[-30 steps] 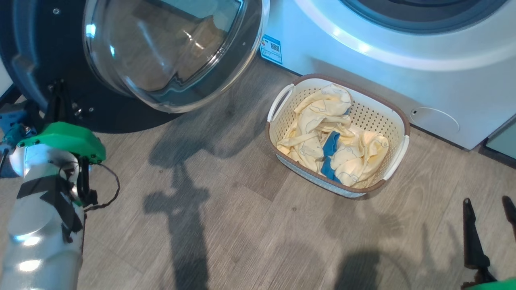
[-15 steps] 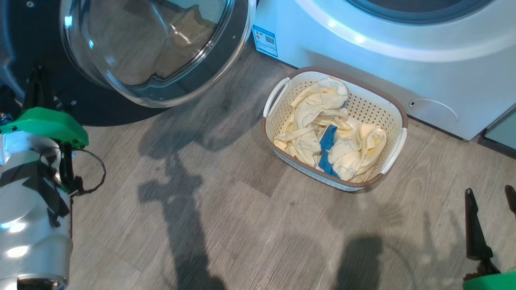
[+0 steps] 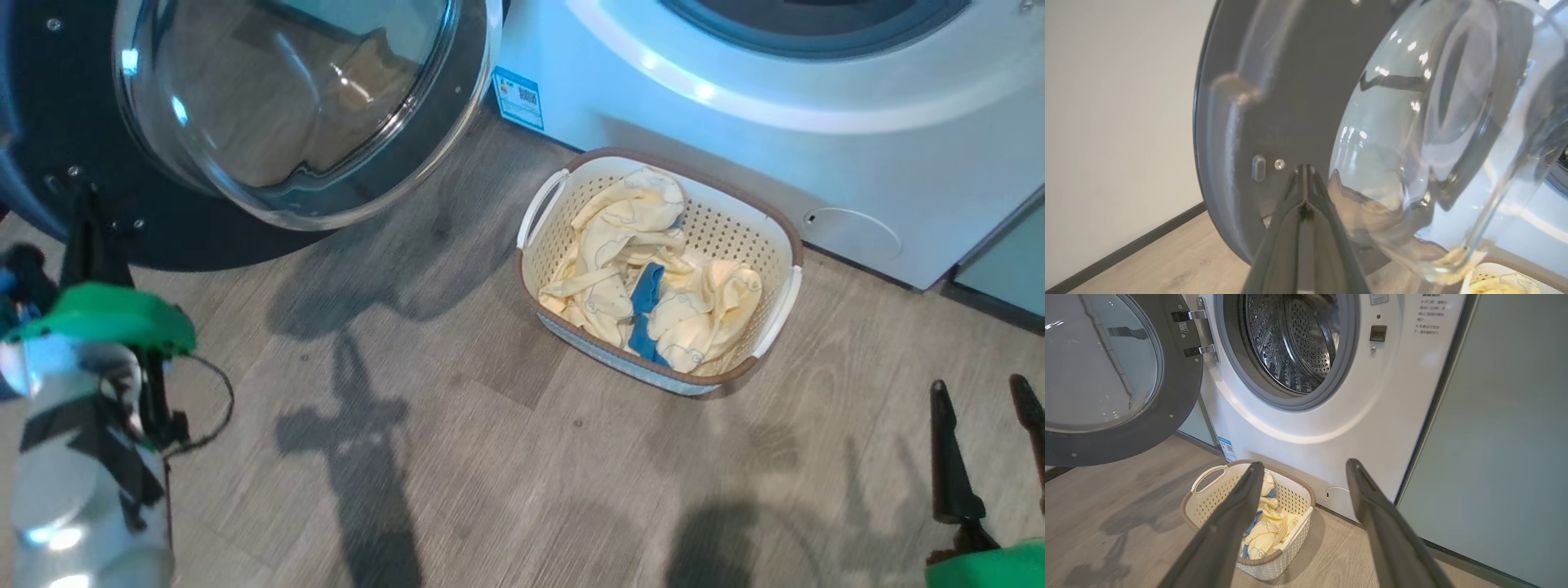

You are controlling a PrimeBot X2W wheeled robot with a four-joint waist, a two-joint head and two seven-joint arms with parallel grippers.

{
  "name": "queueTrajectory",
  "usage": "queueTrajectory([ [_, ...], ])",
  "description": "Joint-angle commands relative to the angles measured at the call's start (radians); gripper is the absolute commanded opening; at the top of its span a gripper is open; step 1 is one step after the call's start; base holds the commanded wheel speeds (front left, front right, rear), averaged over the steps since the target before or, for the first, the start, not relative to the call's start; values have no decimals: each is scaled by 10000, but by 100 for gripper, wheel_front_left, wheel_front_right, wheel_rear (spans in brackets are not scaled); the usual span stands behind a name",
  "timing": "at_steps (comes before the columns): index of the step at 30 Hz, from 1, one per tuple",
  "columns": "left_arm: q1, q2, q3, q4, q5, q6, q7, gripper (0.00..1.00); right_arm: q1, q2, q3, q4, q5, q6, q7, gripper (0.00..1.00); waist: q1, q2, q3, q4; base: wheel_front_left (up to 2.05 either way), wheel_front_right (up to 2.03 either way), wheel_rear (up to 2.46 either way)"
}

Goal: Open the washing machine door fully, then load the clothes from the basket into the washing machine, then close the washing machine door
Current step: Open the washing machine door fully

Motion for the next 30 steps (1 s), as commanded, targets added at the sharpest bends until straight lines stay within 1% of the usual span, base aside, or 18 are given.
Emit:
queueTrajectory([
  [1, 164, 267, 520, -716, 20, -29, -61, 0, -314, -34, 274, -259, -4, -29, -92, 100, 0, 0, -139, -108, 0, 0, 0],
  [2, 164, 267, 520, -716, 20, -29, -61, 0, -314, -34, 274, -259, -4, -29, -92, 100, 0, 0, -139, -108, 0, 0, 0],
  [6, 1124, -199, 721, -1774, -5, -199, -61, 0, -342, 68, 334, -226, 45, -29, -93, 100, 0, 0, -428, -375, 0, 0, 0],
  [10, 2237, -630, 542, -2821, 25, -383, -61, 0, -326, 143, 419, -192, 119, -29, -94, 100, 0, 0, -749, -753, 0, 0, 0],
  [15, 3344, -929, -145, -3826, -16, -514, -61, 0, -262, 184, 506, -235, 284, -29, -94, 100, 0, 0, -1124, -1269, 0, 0, 0],
  [20, 3943, -1010, -976, -4299, -66, -566, -60, 0, -211, 189, 599, -250, 733, -29, -94, 100, 0, 0, -1460, -1861, 0, 0, 0],
  [21, 4027, -1017, -1108, -4354, -55, -557, -60, 2, -201, 190, 649, -243, 788, -29, -94, 100, 0, 0, -1515, -2008, 0, 0, 0],
  [23, 4149, -1028, -1368, -4452, -93, -546, -9, 25, -180, 190, 727, -242, 873, -29, -94, 100, 0, 0, -1609, -2286, 0, 0, 0],
  [25, 4248, -1033, -1558, -4546, -111, -526, 39, 31, -161, 191, 817, -249, 949, -29, -95, 100, 0, 0, -1717, -2607, 0, 0, 0],
  [26, 4297, -1035, -1647, -4566, -126, -519, 108, 46, -139, 191, 843, -265, 975, -29, -95, 100, 0, 0, -1759, -2745, 0, 0, 0],
  [27, 4342, -1037, -1709, -4588, -149, -507, 145, 72, -119, 191, 881, -266, 985, -29, -95, 100, 0, 0, -1831, -2910, 0, 0, 0],
  [28, 4380, -1038, -1774, -4616, -145, -493, 188, 79, -90, 191, 895, -282, 1000, -29, -95, 100, 0, 0, -1868, -3047, 0, 0, 0],
  [30, 4450, -1040, -1855, -4663, -149, -450, 255, 100, -48, 191, 924, -315, 1042, -29, -95, 100, 0, 0, -1948, -3353, 0, 0, 0],
])
